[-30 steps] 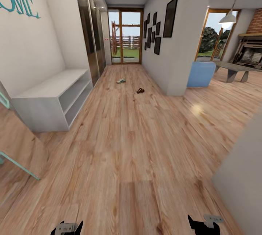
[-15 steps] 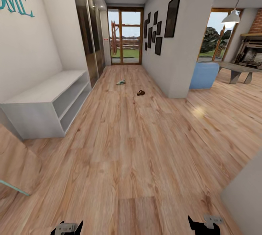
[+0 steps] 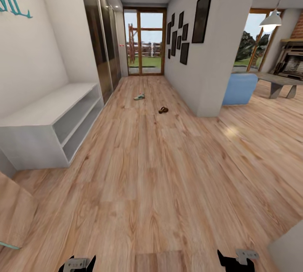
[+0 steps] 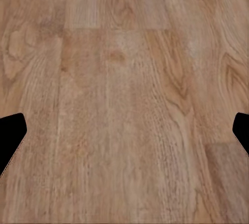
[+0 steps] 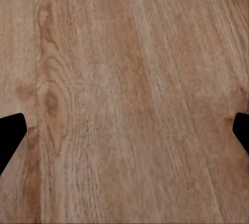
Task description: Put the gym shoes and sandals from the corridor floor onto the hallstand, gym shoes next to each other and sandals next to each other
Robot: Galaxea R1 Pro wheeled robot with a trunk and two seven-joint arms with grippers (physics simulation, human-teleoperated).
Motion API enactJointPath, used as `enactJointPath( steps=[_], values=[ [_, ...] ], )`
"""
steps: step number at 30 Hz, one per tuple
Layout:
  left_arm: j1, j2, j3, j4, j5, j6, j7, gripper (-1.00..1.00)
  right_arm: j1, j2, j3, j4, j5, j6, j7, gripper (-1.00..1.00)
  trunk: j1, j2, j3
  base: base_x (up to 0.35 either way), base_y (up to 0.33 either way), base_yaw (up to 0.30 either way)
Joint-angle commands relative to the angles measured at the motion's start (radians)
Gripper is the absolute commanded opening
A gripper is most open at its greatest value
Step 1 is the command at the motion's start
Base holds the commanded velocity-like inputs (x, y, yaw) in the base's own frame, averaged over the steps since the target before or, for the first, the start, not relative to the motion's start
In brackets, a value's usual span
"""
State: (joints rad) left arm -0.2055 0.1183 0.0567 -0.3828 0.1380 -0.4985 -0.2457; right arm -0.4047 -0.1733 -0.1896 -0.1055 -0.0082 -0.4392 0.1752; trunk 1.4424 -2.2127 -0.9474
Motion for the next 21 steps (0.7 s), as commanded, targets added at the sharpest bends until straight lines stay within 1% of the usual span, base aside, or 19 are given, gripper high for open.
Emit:
enactJointPath(
  steps=[1,21],
  values=[
    [-0.001,0.0,0.003,0.001,0.01,0.0,-0.01,1.0,-0.001,0.0,-0.008,0.001,-0.001,-0.003,0.009,1.0,0.0,0.0,-0.001,0.34,0.0,0.0],
    [-0.001,0.0,0.003,0.001,0.011,0.0,-0.01,1.0,0.0,0.001,-0.008,0.001,-0.001,-0.003,0.009,1.0,0.0,0.0,-0.001,0.34,0.0,0.0]
  ],
)
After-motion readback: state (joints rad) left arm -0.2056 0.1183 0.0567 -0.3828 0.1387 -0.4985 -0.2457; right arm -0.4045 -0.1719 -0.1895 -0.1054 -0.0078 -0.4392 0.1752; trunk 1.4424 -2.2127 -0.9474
